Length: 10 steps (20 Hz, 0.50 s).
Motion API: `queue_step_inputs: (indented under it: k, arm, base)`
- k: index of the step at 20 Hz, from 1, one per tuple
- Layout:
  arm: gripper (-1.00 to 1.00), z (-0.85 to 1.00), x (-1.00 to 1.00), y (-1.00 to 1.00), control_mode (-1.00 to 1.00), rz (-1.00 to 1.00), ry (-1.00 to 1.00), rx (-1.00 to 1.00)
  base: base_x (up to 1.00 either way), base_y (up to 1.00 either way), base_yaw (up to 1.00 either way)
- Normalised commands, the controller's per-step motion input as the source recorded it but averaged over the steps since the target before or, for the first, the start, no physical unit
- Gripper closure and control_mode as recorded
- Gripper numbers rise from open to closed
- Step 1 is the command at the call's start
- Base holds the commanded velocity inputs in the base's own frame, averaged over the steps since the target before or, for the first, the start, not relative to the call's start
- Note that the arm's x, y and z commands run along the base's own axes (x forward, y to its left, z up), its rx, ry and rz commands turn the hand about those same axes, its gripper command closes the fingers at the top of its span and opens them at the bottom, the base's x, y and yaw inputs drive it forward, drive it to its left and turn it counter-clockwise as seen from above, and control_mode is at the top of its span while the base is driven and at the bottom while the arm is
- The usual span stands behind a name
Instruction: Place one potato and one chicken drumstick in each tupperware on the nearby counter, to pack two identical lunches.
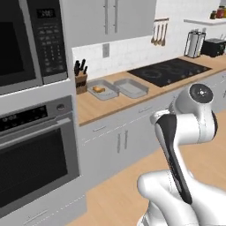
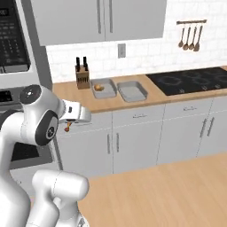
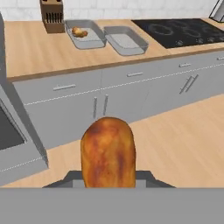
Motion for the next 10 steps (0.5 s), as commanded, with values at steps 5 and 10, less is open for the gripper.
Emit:
queue_step_inputs:
  k: [5,10]
  arm:
    - [1.00,0.00,0.00,0.00,1.00,0.00,0.00,0.00]
    - [1.00,0.00,0.00,0.00,1.00,0.00,0.00,0.00]
  base:
    - [1.00,-0.70,0.00]
    - [1.00,-0.44,0.05]
